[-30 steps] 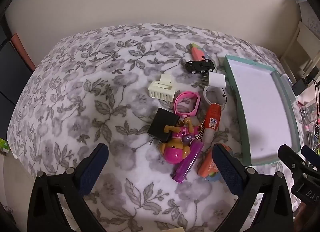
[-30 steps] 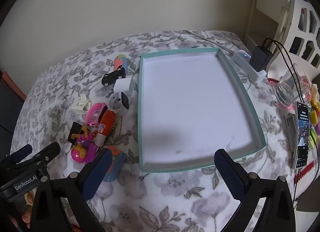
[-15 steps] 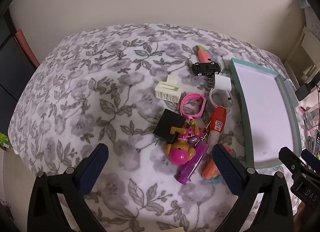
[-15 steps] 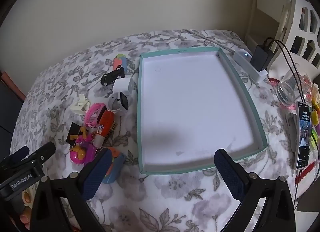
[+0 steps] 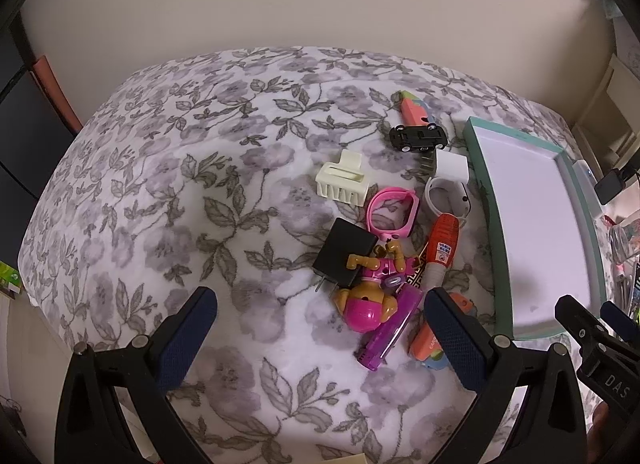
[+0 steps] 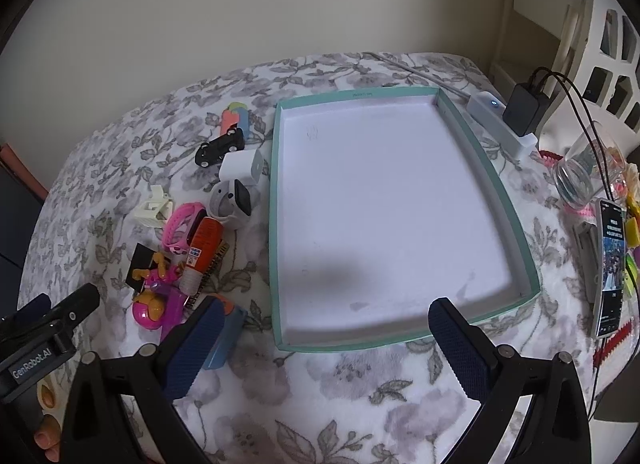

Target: Organize rigid objects

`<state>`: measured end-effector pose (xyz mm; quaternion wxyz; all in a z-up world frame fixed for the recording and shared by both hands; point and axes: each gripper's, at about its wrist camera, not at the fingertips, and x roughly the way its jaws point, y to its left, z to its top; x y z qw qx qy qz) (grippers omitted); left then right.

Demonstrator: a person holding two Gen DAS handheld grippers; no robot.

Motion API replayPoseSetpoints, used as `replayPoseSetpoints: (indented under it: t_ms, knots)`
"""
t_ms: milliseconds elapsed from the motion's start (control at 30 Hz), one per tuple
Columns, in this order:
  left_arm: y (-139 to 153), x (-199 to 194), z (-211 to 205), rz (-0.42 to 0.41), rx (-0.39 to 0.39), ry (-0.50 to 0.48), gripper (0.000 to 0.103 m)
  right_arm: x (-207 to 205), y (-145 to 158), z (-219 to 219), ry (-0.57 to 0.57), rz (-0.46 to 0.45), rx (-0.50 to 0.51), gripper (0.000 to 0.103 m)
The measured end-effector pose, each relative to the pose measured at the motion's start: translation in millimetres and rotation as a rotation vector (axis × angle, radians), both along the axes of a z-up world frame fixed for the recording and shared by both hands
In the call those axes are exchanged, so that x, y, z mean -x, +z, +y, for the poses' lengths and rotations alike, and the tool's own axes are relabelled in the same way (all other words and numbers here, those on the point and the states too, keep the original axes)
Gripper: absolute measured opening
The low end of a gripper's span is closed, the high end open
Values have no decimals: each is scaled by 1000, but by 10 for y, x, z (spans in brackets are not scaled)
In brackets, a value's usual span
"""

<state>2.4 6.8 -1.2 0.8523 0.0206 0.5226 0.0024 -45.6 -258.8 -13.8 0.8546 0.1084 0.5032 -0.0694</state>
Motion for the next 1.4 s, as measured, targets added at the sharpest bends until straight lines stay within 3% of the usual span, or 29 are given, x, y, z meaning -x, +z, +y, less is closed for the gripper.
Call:
replayPoseSetpoints:
  t_ms: [1400]
  knots:
    - [-45,-48,103,-9,14,49,103,-19,-59,33,0,4,16,103]
